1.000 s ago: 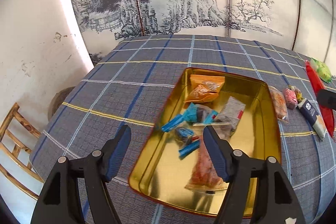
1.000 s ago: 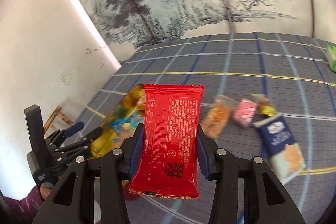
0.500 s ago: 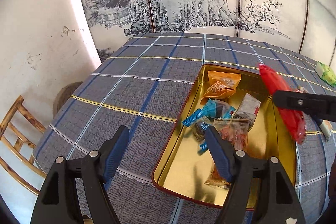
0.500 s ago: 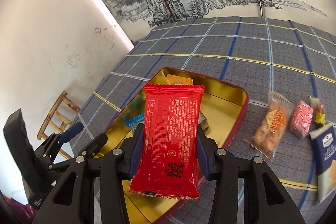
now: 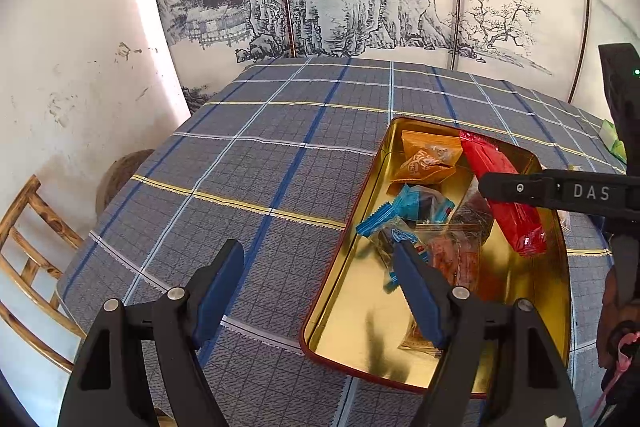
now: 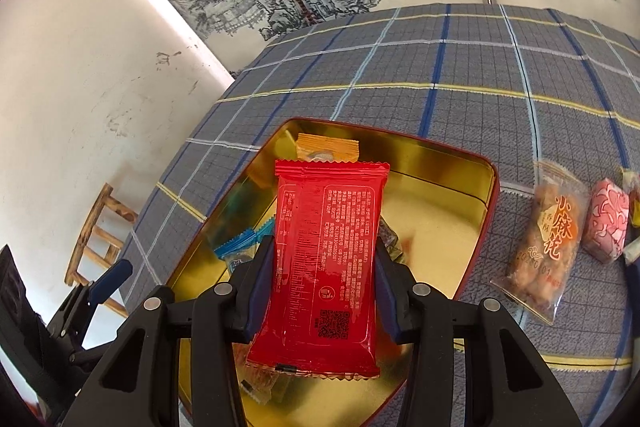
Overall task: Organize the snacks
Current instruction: 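Carry the red wafer pack into the tin and open the right gripper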
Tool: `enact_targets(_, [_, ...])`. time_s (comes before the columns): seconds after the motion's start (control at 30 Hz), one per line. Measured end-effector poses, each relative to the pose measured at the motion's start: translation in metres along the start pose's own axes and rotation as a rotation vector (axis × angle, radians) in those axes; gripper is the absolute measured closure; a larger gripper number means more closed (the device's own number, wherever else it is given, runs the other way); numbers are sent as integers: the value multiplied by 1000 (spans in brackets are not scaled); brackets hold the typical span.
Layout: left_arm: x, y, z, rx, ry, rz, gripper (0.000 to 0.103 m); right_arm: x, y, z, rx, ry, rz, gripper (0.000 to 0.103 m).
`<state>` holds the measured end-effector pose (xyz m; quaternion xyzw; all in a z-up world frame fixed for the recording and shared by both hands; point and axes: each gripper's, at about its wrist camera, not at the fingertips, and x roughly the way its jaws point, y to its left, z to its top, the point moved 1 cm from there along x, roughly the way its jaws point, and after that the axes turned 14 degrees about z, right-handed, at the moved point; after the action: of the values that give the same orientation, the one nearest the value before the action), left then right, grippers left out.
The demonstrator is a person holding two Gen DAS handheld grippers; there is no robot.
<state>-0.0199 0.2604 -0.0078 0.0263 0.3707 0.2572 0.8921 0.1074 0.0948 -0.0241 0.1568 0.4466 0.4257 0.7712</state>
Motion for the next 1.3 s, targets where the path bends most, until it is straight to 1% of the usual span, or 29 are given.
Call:
enact_targets(0.23, [1, 0, -3, 1, 2, -3, 29, 2, 0, 2, 3, -9, -31, 55])
enact_targets(0.37, [2, 0, -3, 2, 5, -3, 29, -1, 1, 4, 9, -31, -36, 54])
enact_targets(0.5, [2, 1, -2, 3, 2, -3, 29, -2, 2, 4, 7, -31, -38, 54])
enact_targets(0.83, [2, -1, -5, 5, 9, -2, 28, -5, 7, 1, -25, -42, -71, 54])
enact_targets(1.03, [2, -2, -7, 5, 10, -3, 25, -20, 2, -5, -7, -74, -48, 54])
enact_targets(1.13, [2, -2, -7, 8, 13, -1, 25, -34, 3, -10, -18, -102, -38, 50])
enact_targets(1.3, [-2, -4, -9, 16, 12, -2, 25, -62, 2, -20, -63, -146, -74, 42])
